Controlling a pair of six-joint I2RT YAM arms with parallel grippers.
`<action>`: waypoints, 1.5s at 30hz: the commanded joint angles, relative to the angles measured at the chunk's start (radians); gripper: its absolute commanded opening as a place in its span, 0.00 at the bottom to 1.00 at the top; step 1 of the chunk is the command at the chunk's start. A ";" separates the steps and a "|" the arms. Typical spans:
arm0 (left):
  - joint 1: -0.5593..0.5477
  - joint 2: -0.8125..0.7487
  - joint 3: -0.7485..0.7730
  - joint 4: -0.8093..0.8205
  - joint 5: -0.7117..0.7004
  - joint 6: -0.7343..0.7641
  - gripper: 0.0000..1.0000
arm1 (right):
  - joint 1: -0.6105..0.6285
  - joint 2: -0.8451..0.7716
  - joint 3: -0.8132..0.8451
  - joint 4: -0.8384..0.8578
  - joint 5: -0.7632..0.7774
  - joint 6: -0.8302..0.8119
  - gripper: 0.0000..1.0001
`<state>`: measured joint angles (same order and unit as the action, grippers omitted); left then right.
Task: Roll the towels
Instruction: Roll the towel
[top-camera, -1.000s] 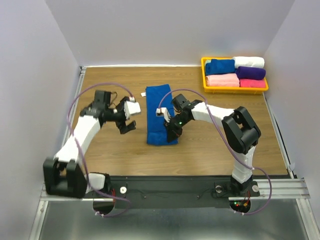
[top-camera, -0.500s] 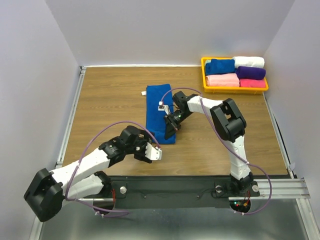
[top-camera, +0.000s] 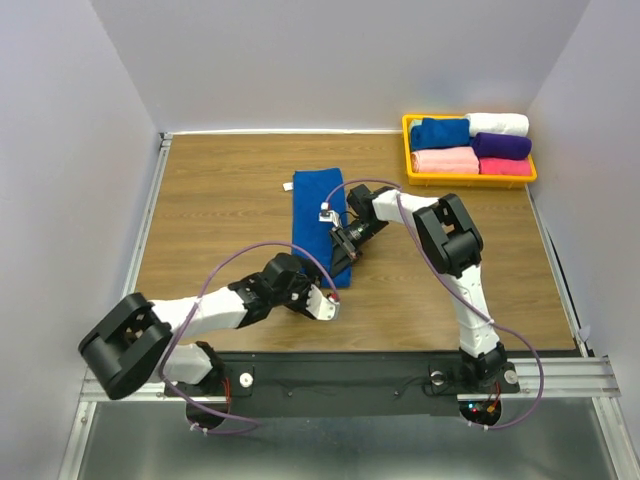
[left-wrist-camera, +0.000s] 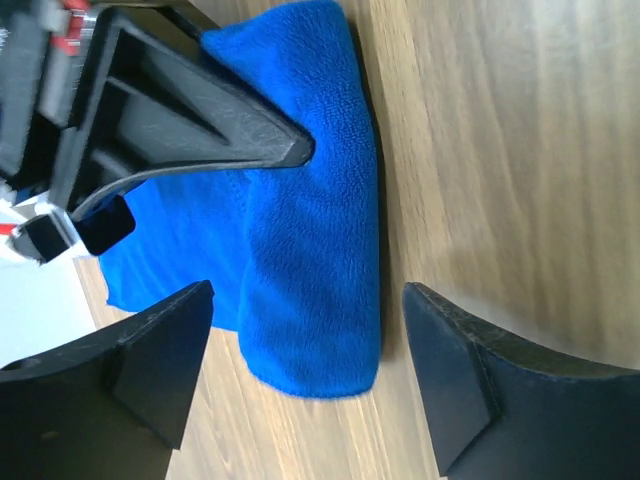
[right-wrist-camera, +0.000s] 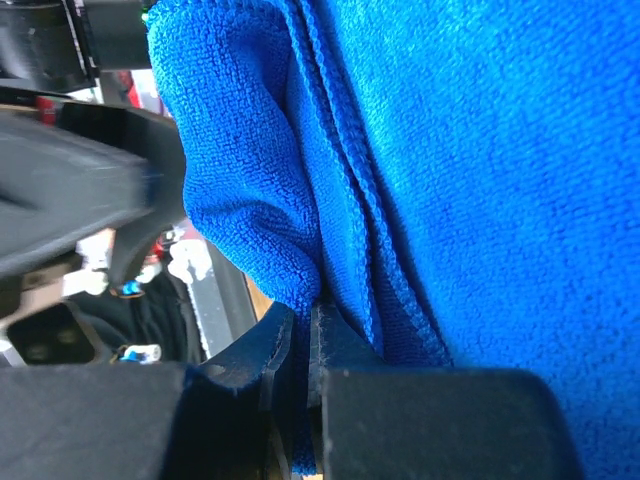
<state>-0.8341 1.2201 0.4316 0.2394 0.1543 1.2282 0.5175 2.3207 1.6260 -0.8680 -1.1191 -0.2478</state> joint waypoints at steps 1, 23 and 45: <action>-0.005 0.096 0.012 0.132 -0.055 0.047 0.84 | -0.005 0.043 0.044 -0.037 -0.001 -0.013 0.05; 0.033 0.320 0.387 -0.609 0.254 -0.184 0.35 | -0.152 -0.109 0.156 -0.100 0.130 -0.021 0.83; 0.377 0.939 0.949 -1.305 0.783 -0.108 0.38 | -0.012 -0.905 -0.386 0.177 0.735 -0.257 1.00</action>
<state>-0.4915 2.0369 1.3575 -0.8566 0.9329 1.0466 0.3573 1.4425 1.3266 -0.8333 -0.6701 -0.4545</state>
